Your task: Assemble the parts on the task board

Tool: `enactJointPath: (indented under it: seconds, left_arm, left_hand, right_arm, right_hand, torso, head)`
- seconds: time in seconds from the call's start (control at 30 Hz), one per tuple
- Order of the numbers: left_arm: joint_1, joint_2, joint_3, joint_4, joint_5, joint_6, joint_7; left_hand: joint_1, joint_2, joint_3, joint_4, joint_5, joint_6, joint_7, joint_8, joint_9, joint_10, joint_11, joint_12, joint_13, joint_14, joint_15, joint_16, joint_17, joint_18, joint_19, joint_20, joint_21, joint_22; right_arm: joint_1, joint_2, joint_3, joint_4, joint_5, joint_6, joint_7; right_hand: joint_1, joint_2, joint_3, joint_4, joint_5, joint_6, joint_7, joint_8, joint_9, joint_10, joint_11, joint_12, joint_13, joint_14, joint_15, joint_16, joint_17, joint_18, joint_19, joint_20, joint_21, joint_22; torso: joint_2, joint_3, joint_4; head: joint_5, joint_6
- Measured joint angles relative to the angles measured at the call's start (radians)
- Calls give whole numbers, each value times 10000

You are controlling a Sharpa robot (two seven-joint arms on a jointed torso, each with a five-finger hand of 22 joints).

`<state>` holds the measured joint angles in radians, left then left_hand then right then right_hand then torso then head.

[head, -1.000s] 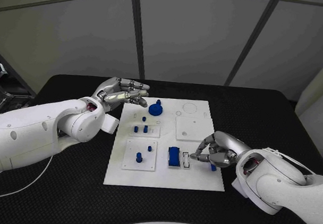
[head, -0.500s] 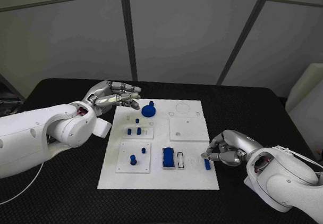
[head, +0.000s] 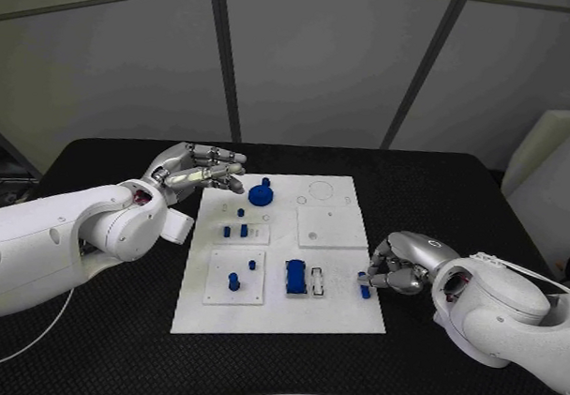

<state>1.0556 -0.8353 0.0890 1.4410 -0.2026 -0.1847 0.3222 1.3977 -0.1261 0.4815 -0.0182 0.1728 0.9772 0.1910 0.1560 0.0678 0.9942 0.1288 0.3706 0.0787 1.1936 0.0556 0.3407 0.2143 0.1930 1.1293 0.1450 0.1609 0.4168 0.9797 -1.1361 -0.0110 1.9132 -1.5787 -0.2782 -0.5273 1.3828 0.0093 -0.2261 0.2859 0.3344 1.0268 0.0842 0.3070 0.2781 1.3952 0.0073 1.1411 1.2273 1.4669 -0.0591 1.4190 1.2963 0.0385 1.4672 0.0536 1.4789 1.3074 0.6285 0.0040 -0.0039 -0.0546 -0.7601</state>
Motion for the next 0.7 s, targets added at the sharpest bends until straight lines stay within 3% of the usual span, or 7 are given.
enactJointPath:
  seconds: [0.47,0.7]
  left_arm:
    - [-28,12,0,-9,1,23,0]
    - [-31,-5,0,-6,1,29,0]
  left_hand:
    - [0,0,0,0,0,0,0,0,0,0,0,0,1,0,0,0,0,0,0,0,0,1]
    - [0,0,0,0,0,0,0,0,0,0,0,0,-13,0,0,0,0,0,0,0,0,-29]
  right_arm:
    - [-11,408,-4,-404,-410,495,-118]
    - [-18,563,-5,-549,-470,693,-142]
  right_hand:
    - [0,0,0,0,-1,-1,0,0,1,0,0,-1,-9,0,0,0,-22,1,0,0,0,0]
    - [0,0,-27,-28,-1,-1,0,0,19,0,0,-1,-12,0,0,0,-22,1,0,0,0,0]
  torso:
    - [3,2,17]
    - [6,-2,24]
  head:
    - [-39,-19]
    - [8,-57]
